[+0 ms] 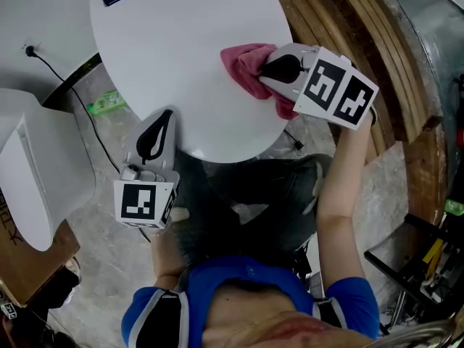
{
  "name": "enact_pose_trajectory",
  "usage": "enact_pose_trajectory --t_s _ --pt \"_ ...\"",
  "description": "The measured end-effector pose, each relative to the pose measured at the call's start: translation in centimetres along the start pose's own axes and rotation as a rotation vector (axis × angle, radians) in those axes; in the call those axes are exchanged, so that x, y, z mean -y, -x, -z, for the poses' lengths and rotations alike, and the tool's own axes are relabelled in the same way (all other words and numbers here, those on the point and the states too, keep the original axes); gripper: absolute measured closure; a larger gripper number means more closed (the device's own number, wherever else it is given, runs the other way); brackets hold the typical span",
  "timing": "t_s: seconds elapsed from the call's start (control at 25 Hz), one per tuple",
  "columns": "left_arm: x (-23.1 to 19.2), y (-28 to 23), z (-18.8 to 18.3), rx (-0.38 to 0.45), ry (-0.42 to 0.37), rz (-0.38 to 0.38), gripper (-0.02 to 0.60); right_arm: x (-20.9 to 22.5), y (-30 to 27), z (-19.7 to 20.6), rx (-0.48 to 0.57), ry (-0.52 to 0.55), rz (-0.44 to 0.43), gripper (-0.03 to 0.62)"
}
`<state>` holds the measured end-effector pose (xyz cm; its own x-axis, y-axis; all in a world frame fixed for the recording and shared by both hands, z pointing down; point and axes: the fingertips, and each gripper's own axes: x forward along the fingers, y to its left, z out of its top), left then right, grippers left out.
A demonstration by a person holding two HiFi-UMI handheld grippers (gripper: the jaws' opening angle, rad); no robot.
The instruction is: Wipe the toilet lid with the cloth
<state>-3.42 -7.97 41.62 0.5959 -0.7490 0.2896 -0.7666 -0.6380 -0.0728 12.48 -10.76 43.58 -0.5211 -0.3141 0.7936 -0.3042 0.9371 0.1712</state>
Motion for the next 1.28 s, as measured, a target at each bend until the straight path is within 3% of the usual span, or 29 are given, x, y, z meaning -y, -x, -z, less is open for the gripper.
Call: enact_pose_trajectory --t_s 0.32,0.76,1.0,1.28 --pt "0.4 0.1 0.1 -0.015 -0.019 0.019 0.578 -0.6 0.5 0.4 0.061 -0.013 0.067 0.582" --pt "-0.1 0.3 0.0 0.052 0.024 0.031 0.578 -1.3 0.2 0.1 0.051 -0.019 0.019 0.582" --pt "0.2 0.3 0.2 0.025 0.022 0.034 0.578 -3.1 0.1 -0.4 0.073 -0.030 -0.062 0.582" --pt "0.3 0.2 0.4 0.018 -0.002 0.017 0.578 -3.4 -0.1 -0.6 0.056 -0.019 -0.069 0.582"
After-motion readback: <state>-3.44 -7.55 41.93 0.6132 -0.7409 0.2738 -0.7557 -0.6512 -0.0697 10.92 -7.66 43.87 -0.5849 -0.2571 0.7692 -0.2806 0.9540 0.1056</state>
